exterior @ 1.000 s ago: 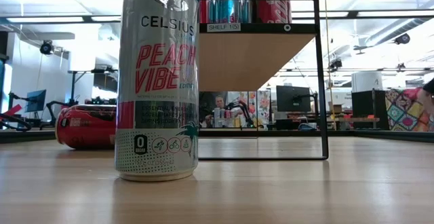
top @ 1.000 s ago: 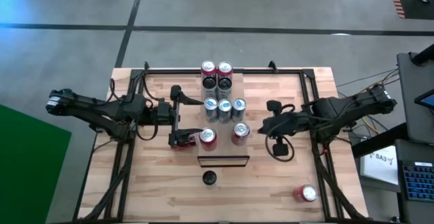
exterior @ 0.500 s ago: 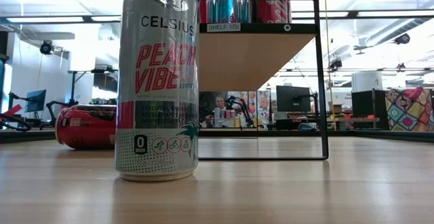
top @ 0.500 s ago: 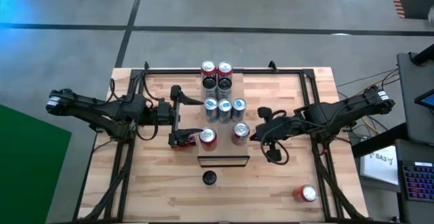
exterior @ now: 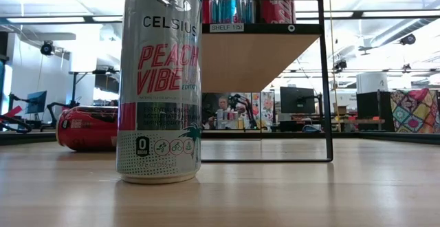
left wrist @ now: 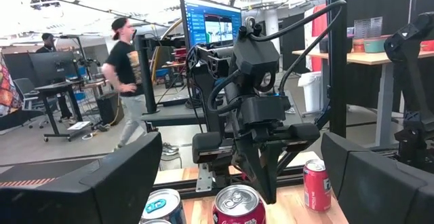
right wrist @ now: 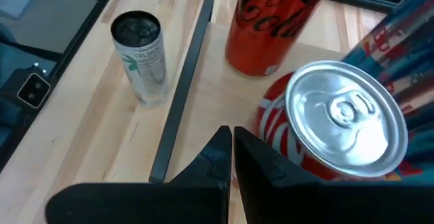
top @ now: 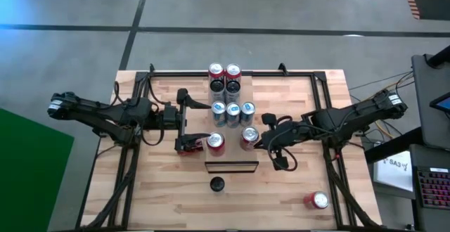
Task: Place canned beverage on shelf
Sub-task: Put the red white soda can on the shelf
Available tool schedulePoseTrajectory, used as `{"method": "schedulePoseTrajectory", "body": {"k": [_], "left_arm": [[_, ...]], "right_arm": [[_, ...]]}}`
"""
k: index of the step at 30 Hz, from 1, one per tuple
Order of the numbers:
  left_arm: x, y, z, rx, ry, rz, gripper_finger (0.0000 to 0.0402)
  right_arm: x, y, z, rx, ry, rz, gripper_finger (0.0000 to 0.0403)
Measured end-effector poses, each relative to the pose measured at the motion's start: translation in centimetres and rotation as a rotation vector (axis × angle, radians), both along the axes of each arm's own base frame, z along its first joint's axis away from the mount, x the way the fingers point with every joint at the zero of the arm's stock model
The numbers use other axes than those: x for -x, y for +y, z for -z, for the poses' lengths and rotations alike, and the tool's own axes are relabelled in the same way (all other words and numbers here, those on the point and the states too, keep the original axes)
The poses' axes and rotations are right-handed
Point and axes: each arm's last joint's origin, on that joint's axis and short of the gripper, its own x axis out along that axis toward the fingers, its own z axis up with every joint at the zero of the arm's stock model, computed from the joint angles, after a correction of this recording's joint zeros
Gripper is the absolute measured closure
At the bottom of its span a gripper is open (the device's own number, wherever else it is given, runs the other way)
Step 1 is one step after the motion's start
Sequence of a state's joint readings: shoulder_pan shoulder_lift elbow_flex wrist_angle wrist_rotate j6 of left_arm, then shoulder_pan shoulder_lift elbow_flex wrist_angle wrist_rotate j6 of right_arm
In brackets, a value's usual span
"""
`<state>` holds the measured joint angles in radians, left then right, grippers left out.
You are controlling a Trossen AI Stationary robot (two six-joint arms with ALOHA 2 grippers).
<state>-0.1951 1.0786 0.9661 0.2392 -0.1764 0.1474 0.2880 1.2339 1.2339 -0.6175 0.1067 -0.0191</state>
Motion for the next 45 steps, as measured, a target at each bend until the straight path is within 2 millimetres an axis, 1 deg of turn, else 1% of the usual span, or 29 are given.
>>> {"method": "schedulePoseTrajectory", "body": {"k": [5,10,15,19,23,25,30,33,39,45], "left_arm": [[0.0,0.0,0.0,-0.001,0.002,0.0,0.0031],[0.0,0.0,0.0,-0.001,0.002,0.0,0.0031],[0.0,0.0,0.0,-0.003,0.002,0.0,0.0031],[0.0,0.0,0.0,-0.004,0.001,-0.001,0.0031],[0.0,0.0,0.0,-0.005,0.002,0.0,0.0031],[0.0,0.0,0.0,-0.005,0.002,-0.001,0.0031],[0.0,0.0,0.0,-0.006,0.005,0.0,0.0031],[0.0,0.0,0.1,-0.007,0.01,0.0,0.0031],[0.0,0.0,0.1,-0.007,0.013,-0.001,0.0031],[0.0,0.0,0.1,-0.008,0.014,0.0,0.0031]], "right_arm": [[-0.4,0.0,0.0,0.03,-0.03,0.013,0.0394],[-0.9,-0.1,0.5,0.071,-0.019,0.029,0.0394],[-2.1,0.0,1.1,0.089,-0.038,0.047,0.0394],[-3.1,-0.1,1.5,0.126,-0.072,0.103,0.0394],[-3.6,-0.1,1.9,0.138,-0.075,0.099,0.0394],[-3.6,-0.1,1.7,0.136,-0.081,0.099,0.0394],[-3.0,-0.2,0.3,0.107,-0.124,0.111,0.0394],[-2.4,-0.3,-0.6,0.09,-0.123,0.102,0.0394],[-0.3,-0.8,-1.9,0.077,-0.071,0.101,0.0394],[2.0,-1.5,-2.1,0.061,0.03,0.148,0.0394]]}}
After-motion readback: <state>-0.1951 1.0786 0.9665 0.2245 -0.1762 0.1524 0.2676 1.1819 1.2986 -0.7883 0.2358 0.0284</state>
